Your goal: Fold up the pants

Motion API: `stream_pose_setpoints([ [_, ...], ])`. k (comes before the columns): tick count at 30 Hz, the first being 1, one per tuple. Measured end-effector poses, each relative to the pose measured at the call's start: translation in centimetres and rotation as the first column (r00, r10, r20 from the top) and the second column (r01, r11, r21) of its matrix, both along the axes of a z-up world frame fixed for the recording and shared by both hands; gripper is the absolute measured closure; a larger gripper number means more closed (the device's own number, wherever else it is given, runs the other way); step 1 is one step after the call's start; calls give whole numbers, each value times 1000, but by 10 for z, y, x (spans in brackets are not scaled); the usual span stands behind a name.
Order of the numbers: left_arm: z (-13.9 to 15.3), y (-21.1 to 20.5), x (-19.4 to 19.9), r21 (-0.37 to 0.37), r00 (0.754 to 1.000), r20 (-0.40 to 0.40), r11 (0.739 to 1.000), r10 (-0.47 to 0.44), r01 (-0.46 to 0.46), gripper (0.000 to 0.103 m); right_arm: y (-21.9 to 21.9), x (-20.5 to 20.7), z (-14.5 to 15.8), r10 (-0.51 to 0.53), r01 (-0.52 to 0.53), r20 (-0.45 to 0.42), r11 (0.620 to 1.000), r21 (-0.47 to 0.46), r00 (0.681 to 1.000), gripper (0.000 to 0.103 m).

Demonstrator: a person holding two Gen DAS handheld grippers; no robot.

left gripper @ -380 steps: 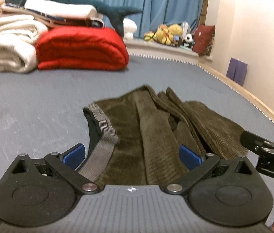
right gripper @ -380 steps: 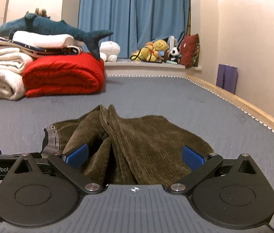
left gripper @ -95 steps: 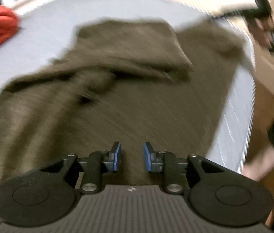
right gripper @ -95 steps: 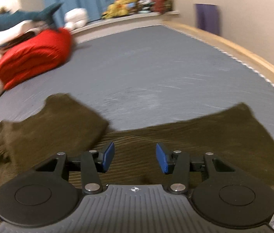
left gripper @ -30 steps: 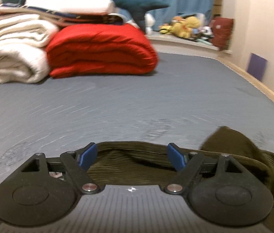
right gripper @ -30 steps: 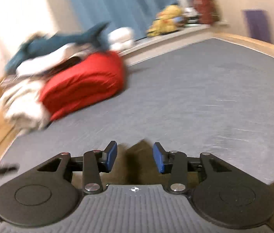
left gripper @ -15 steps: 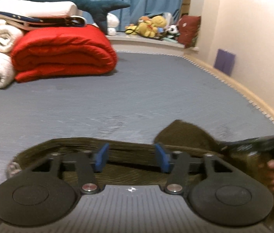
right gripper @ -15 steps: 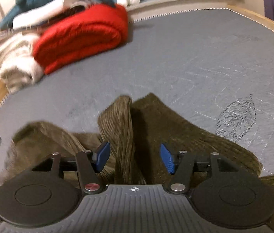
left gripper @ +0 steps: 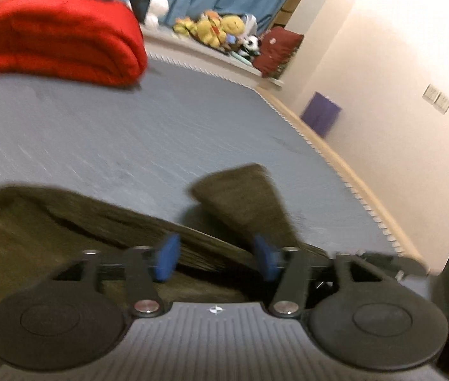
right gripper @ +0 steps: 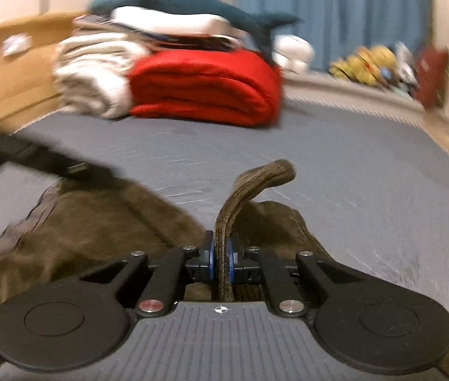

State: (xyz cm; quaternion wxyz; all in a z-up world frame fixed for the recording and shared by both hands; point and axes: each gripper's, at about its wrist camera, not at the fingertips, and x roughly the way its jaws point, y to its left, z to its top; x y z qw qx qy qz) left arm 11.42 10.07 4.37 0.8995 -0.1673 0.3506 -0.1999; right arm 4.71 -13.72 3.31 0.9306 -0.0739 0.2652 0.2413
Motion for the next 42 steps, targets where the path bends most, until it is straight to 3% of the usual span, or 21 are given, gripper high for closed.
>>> stream_pose_setpoints([
  [2,-8,-3,5,-60,999,-43,998,-31,29,21,11,-13,0,70,-68,32,997,-44,997,95],
  [5,-18,-8,11,-92,996,-77,995,-50,43,20,26,-30,-7,169,-161,57,980,-116,984,95],
  [8,-28,-16,17,-35,994,-99,999,-44,41,20,37,-40,-16,219,-204,66,962,-180,974,95],
  [13,-41,-19,27,52,989,-147,999,5,2,22,43,-51,-20,251,-229,82,951,-208,965,95],
  [14,-43,-19,28,66,988,-152,998,17,-7,25,42,-50,-19,252,-231,81,951,-206,964,95],
  [19,-47,-16,33,152,989,-132,987,68,-47,81,45,-51,-18,267,-245,82,946,-212,960,95],
  [22,-45,-17,35,176,992,-107,983,66,-47,91,46,-53,-22,281,-256,83,939,-230,956,95],
  [26,-38,-21,32,177,997,-60,983,52,-41,94,45,-53,-25,293,-267,80,934,-237,953,95],
  [29,-30,-16,30,122,999,-33,992,32,-28,95,46,-53,-27,304,-280,73,931,-236,950,94],
  [31,-25,-13,30,91,1000,-7,996,16,-15,95,47,-52,-27,315,-292,65,928,-231,947,88],
  [33,-19,-12,29,70,999,35,998,-7,5,95,45,-51,-24,324,-305,60,929,-209,944,84],
  [36,-11,-9,27,36,995,94,999,-36,32,95,23,-39,-3,313,-309,49,948,-74,948,73],
  [39,-4,-13,21,27,982,166,995,-95,92,95,-17,-17,19,203,-207,50,974,97,978,63],
  [42,4,-30,8,61,940,271,978,-207,198,95,-61,7,28,62,-64,15,972,225,998,58],
])
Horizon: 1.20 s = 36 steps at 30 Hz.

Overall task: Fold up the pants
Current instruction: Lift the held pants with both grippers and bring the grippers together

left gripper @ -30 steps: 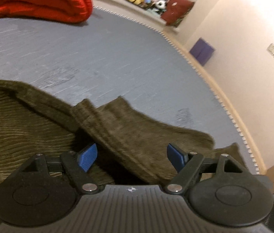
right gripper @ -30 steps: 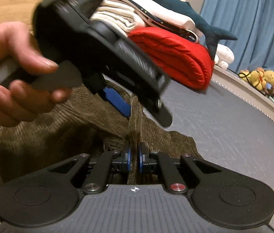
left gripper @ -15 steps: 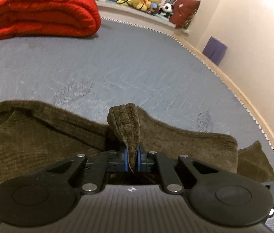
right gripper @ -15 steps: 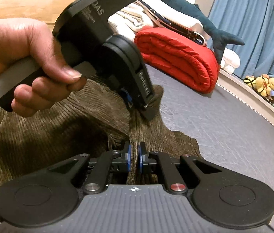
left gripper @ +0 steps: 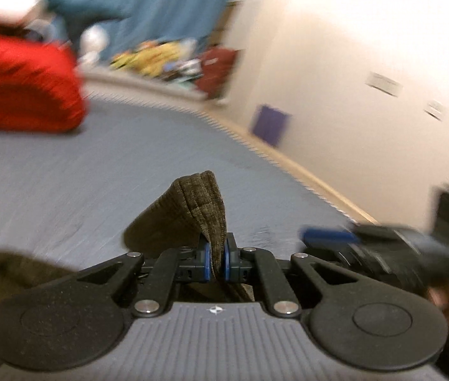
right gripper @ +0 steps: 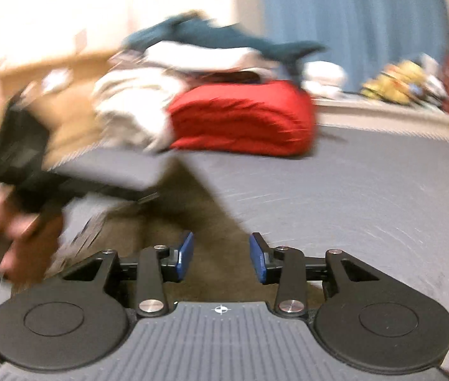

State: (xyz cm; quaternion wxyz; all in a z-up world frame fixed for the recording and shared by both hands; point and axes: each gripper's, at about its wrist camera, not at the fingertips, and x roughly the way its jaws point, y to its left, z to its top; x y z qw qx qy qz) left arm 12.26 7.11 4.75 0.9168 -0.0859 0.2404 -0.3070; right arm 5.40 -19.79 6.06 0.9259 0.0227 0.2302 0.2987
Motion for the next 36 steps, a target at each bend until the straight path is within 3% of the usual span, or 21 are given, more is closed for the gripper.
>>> stream_pose_setpoints([
  [2,4,-14,-11,10,993,59,995,-102,102,95,-23,13,-2,-57,59,-39,997,42,998,53],
  [5,6,-35,-31,24,946,122,954,-300,299,95,-45,24,-5,-60,68,-88,994,90,994,44],
  [6,6,-44,-38,45,920,131,929,-369,367,95,-54,27,-5,-57,72,-110,988,139,992,40],
  [9,1,-67,-56,114,848,128,857,-513,502,95,-87,39,-9,7,88,-242,921,379,970,28],
  [11,-5,-79,-63,141,824,120,831,-554,538,95,-98,47,-18,83,83,-317,875,477,945,27],
  [18,-15,-100,-69,195,802,101,803,-588,564,95,-64,46,-36,246,-52,-431,909,414,868,27],
  [26,-12,-96,-72,229,800,117,800,-589,555,95,-38,33,-5,313,-173,-377,916,361,871,27],
  [27,-12,-96,-71,231,797,112,795,-594,560,95,-33,31,-4,318,-193,-380,923,332,869,29],
  [29,-11,-95,-71,252,799,116,796,-590,551,95,-26,31,-1,304,-203,-395,939,277,867,42],
  [33,-11,-91,-70,255,801,119,798,-587,546,95,-20,33,4,284,-194,-450,952,237,847,90],
  [36,-9,-87,-68,252,814,125,812,-567,527,94,-19,37,7,229,-141,-478,967,213,848,94],
])
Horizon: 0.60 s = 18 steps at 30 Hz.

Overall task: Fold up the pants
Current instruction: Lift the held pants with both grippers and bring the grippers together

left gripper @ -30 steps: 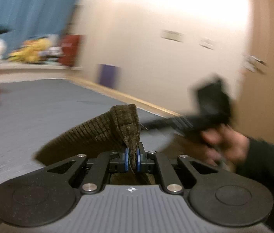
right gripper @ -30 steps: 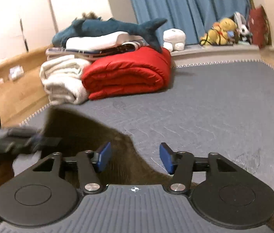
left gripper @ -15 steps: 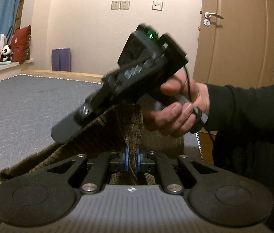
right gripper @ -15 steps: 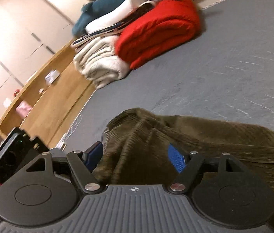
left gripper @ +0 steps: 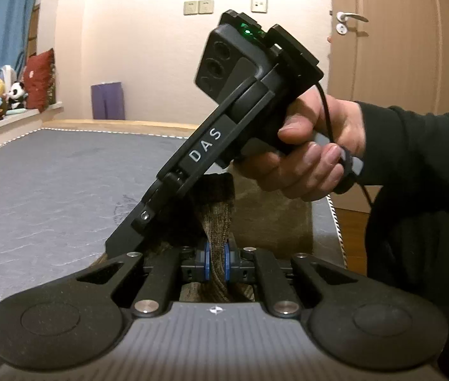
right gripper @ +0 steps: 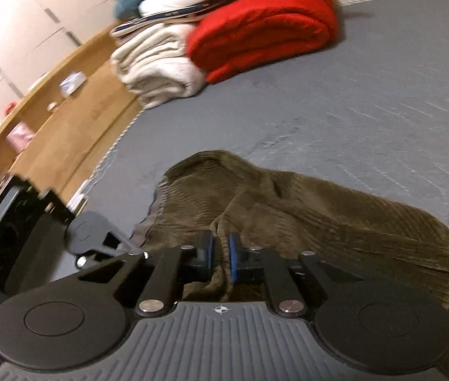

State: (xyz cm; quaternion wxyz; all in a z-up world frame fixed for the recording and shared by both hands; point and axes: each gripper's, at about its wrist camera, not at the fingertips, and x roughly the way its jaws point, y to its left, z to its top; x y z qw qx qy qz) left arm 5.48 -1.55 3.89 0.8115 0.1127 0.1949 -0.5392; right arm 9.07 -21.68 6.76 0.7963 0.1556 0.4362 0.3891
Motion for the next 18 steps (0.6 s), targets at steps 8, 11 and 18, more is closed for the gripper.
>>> stream_pose_setpoints([
  [8,15,19,6,-77,997,-9,994,71,-71,82,-11,-8,27,-107,106,33,994,25,994,94],
  [11,26,36,12,-167,993,-29,979,116,-119,60,-28,-12,45,-186,180,53,978,102,981,94],
  [18,36,89,44,-308,903,-139,849,406,-429,49,-89,-28,77,-548,513,10,788,341,836,94],
])
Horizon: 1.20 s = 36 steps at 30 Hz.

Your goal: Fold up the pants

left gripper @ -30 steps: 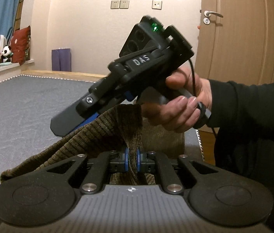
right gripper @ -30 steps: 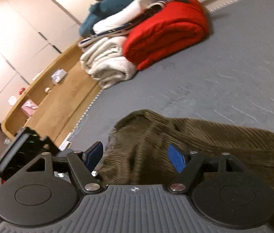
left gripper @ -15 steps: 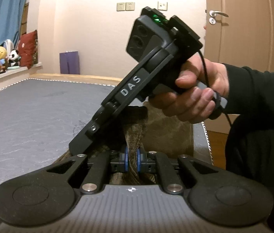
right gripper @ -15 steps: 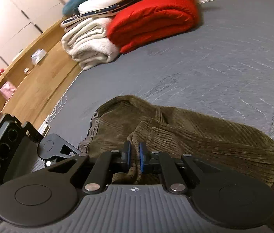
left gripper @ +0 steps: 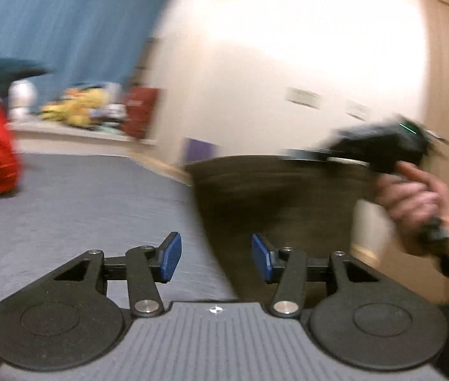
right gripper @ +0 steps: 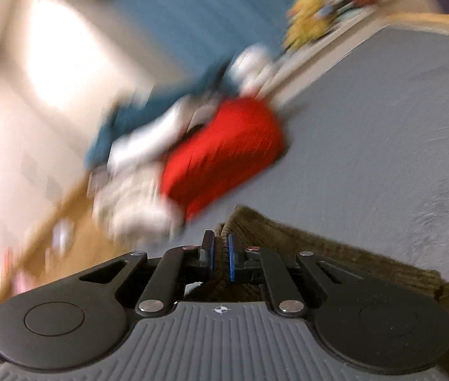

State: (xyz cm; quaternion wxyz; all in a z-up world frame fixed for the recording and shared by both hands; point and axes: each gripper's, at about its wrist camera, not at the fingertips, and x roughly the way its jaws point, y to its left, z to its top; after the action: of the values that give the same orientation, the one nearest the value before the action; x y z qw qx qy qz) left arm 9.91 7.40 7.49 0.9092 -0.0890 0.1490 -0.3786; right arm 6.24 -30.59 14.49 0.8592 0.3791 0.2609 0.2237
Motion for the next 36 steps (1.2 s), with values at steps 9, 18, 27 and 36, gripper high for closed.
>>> stream_pose_setpoints([
  [9,-16,75,46,-38,901,-192,914,390,-404,48,-101,-67,-5,-653,653,-90,720,235,752,95],
  [18,-19,71,47,48,909,-165,924,382,-380,48,-180,5,-32,-872,920,-298,351,173,389,95],
  [27,-52,52,62,183,912,-152,918,380,-352,46,-256,160,-128,-782,830,-294,551,82,549,66],
  [36,-100,12,68,409,946,-138,887,293,-215,46,-220,131,-200,-590,580,-304,804,-131,748,66],
])
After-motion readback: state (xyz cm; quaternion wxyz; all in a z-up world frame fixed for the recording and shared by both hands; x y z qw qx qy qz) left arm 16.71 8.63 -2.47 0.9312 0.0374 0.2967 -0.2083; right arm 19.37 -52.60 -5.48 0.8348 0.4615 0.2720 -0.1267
